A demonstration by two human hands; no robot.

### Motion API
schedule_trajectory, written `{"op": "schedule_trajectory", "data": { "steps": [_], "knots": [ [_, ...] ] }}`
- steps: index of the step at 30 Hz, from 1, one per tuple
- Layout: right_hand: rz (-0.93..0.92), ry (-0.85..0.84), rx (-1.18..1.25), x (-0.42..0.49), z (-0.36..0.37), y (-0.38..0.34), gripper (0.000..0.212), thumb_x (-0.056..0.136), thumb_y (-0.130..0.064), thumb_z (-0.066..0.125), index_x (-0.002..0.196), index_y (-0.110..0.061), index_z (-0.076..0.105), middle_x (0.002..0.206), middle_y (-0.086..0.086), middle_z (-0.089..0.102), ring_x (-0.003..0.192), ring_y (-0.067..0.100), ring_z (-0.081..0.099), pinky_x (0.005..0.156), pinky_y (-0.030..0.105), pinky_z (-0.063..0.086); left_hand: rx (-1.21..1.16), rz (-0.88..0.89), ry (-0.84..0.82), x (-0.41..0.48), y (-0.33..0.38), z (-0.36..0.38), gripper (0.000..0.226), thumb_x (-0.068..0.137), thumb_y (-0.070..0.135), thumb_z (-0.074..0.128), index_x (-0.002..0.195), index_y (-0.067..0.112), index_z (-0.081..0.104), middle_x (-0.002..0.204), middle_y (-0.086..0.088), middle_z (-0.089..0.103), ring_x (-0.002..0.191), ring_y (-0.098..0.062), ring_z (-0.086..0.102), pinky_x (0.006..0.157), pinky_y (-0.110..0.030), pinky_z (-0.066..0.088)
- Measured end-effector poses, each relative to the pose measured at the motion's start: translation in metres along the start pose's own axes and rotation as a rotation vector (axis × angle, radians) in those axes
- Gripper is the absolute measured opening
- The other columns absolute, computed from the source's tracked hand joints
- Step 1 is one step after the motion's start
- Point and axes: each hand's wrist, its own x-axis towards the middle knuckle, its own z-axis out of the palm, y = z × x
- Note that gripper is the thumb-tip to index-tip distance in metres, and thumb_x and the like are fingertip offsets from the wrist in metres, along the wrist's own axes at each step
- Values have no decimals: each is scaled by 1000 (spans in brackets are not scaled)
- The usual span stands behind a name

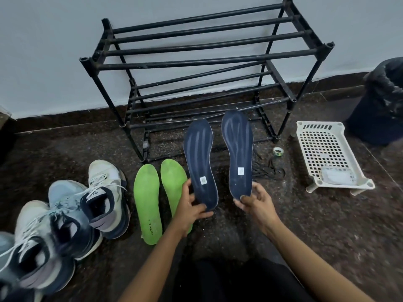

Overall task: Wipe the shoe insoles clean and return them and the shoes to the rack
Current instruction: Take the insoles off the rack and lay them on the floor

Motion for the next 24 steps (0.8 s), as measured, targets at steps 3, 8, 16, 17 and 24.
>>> {"op": "schedule_trajectory", "data": {
  "steps": [3, 8, 16, 17, 24],
  "knots": [
    [38, 13, -11, -3, -8, 16, 37, 84, 21, 47, 105, -9, 54, 92, 8, 73, 88, 21, 67, 81, 36, 57, 15, -32, 14, -7, -17, -5, 85, 85, -20, 56, 141, 36, 25, 123, -4, 60, 98, -28, 70, 72, -43, 60],
    [155, 42, -27, 3, -14, 36, 39, 83, 23, 45, 103, -9, 56, 97, 13, 70, 90, 23, 66, 75, 32, 59, 26, -111, 51, -5, -41, -11, 84, 85, -23, 52, 131, 42, 28, 119, 0, 57, 99, -27, 69, 72, -43, 61],
    [326, 43, -153, 16, -17, 61, 41, 80, 25, 42, 97, -10, 56, 107, 9, 62, 94, 21, 62, 69, 28, 58, 138, -197, 85, 5, -75, -18, 86, 84, -23, 50, 136, 41, 25, 121, -3, 51, 112, -31, 60, 76, -44, 60],
    [333, 35, -168, 17, -17, 63, 40, 81, 25, 43, 99, -8, 55, 110, 10, 61, 97, 23, 62, 68, 28, 58, 148, -196, 85, 6, -77, -18, 86, 84, -22, 52, 139, 39, 25, 120, -3, 51, 111, -30, 60, 75, -42, 60],
    [309, 10, -539, 27, -22, 67, 22, 85, 6, 63, 103, 3, 50, 83, 16, 67, 67, 22, 68, 60, 28, 59, 378, -134, 236, 12, -76, -12, 72, 84, -10, 66, 145, 12, 34, 104, -3, 53, 91, -22, 63, 59, -25, 58]
  ]
}}
